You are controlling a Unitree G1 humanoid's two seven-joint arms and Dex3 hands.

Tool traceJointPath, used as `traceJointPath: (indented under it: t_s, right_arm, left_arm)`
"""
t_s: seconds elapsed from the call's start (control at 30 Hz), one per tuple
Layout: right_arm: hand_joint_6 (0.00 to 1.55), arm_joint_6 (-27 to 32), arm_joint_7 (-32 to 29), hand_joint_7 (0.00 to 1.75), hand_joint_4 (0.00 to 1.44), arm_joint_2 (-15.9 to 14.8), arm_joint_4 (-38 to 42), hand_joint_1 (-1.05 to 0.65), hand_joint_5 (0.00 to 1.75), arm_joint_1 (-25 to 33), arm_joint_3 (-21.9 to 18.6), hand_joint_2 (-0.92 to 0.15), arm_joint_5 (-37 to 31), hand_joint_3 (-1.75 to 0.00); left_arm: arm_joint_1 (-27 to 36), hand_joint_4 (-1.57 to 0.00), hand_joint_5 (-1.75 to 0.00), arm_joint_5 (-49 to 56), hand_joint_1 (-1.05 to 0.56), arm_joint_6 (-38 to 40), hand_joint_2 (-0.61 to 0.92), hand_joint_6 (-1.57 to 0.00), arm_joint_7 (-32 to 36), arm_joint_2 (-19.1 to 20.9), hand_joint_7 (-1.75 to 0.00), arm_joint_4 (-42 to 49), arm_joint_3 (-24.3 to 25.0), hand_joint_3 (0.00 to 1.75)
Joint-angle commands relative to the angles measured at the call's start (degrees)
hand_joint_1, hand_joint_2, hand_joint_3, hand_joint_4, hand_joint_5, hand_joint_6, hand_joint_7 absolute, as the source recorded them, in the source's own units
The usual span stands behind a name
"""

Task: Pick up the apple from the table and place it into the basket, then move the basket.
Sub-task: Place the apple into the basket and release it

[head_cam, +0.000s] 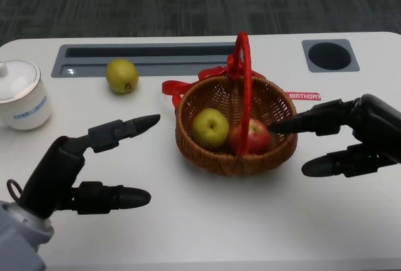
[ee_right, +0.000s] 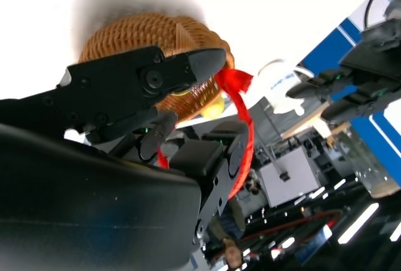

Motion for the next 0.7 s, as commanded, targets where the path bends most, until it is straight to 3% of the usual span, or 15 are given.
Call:
traceJointPath:
  t_s: [0.03,0.37,0.7]
  right_arm:
    - [0.73,-1.75,-2.10,0.02,0.81,-0.49,4.92,-0.56,0.02,-3.93,0.62,-0.92,-3.30,-0.07]
    - [0.75,-1.94,-8.14,0.01,0.80,0.48,11.54,-0.58,0.01,-10.37,5.37,-0.92,-13.72,-0.04]
    - [0.78,-0.73,-16.89,0.01,0.85,1.57,14.15,-0.63,0.02,-14.14,13.93,-0.92,-26.21,-0.08]
  left_arm:
    - [1.07,-0.66,-0.03,-0.22,-0.61,0.23,0.78,-0.64,0.66,0.43,-0.02,-1.11,0.76,0.00]
    - [1.01,-0.68,-0.02,1.76,-0.62,0.34,0.78,-0.66,2.10,-0.47,-0.02,-1.54,1.01,0.00]
    - [0.86,-0.69,-0.02,2.84,-0.62,0.10,0.77,-0.68,3.41,-1.26,-0.01,-1.76,1.36,0.00]
